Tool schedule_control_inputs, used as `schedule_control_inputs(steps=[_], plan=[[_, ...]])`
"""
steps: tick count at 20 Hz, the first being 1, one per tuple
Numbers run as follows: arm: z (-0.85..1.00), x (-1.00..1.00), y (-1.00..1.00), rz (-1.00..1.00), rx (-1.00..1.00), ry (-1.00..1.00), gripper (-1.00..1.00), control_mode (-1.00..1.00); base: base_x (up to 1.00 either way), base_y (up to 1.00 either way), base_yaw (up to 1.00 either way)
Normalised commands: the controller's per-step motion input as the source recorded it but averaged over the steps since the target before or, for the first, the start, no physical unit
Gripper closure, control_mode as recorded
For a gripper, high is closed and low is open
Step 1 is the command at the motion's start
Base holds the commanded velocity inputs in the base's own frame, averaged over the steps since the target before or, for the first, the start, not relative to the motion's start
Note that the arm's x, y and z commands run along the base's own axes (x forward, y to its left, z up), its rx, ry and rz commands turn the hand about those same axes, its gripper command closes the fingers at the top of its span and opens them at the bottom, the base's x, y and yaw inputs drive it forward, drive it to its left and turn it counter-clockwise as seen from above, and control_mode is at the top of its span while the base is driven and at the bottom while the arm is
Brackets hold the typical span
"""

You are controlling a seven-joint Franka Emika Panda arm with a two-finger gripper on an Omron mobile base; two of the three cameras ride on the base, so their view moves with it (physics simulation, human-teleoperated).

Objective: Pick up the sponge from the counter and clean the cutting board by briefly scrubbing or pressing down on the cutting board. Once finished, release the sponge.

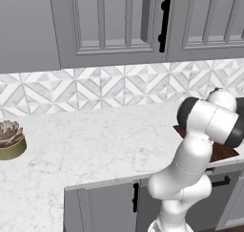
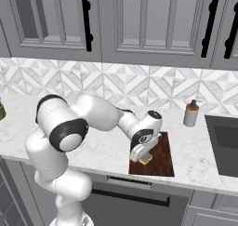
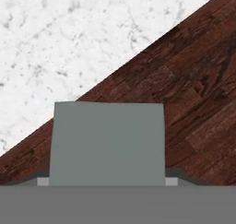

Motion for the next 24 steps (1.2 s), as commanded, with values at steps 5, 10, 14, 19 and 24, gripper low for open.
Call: schedule_control_inputs(steps=[5,10,14,19,24], plan=[[-0.07,-0.55,0.0,0.33,0.0,0.0,1.0,-1.0,0.0,0.0,0.0],[0.0,-0.49,-0.07,0.23,0.01,0.0,1.0,-1.0,0.0,0.0,0.0],[0.0,-0.41,-0.11,0.16,0.01,0.0,1.0,-1.0,0.0,0.0,0.0],[0.0,-0.03,-0.14,0.09,0.0,-0.02,1.0,-1.0,0.0,0.0,0.0],[0.0,0.12,-0.32,0.06,0.0,-0.01,1.0,-1.0,0.0,0.0,0.0]])
